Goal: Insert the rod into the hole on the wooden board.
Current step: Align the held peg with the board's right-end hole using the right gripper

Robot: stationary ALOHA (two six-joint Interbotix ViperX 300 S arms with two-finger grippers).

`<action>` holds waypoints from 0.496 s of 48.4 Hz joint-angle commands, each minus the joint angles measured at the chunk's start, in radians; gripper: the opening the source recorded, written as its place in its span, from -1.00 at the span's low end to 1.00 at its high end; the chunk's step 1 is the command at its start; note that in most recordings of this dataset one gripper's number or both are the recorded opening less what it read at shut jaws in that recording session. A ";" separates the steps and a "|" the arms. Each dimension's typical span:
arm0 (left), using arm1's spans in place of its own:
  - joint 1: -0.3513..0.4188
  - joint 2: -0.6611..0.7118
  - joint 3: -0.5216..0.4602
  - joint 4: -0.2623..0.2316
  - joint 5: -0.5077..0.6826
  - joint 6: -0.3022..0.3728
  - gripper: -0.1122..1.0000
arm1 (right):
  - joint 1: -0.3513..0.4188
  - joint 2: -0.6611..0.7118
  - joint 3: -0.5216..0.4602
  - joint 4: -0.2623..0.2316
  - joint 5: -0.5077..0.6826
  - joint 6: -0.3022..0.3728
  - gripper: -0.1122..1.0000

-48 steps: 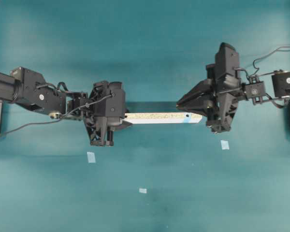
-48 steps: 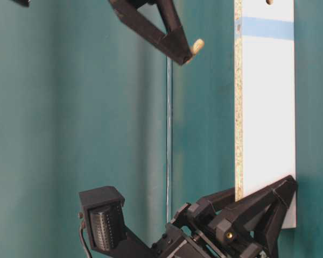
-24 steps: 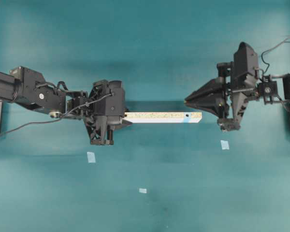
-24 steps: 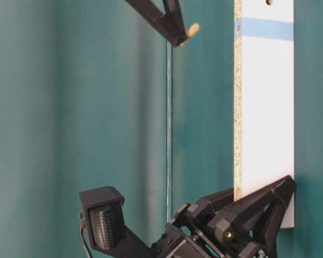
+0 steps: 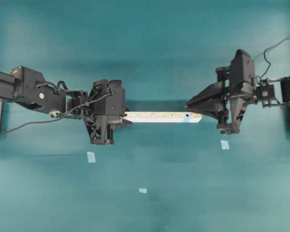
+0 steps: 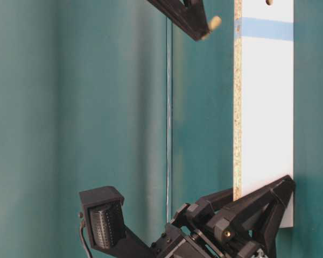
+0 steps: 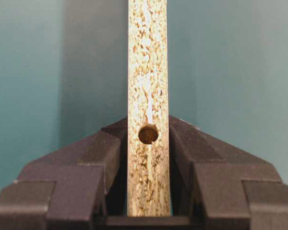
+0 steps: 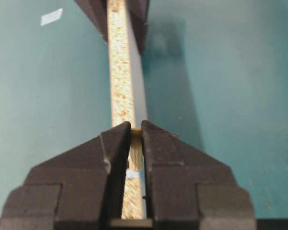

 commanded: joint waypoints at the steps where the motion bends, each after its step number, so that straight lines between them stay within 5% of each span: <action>1: 0.006 -0.015 -0.012 -0.003 -0.003 -0.017 -0.22 | 0.015 0.012 -0.025 0.002 -0.012 -0.002 -0.63; 24: 0.006 -0.017 -0.008 -0.002 -0.005 -0.018 -0.22 | 0.020 0.043 -0.034 0.002 -0.014 -0.002 -0.63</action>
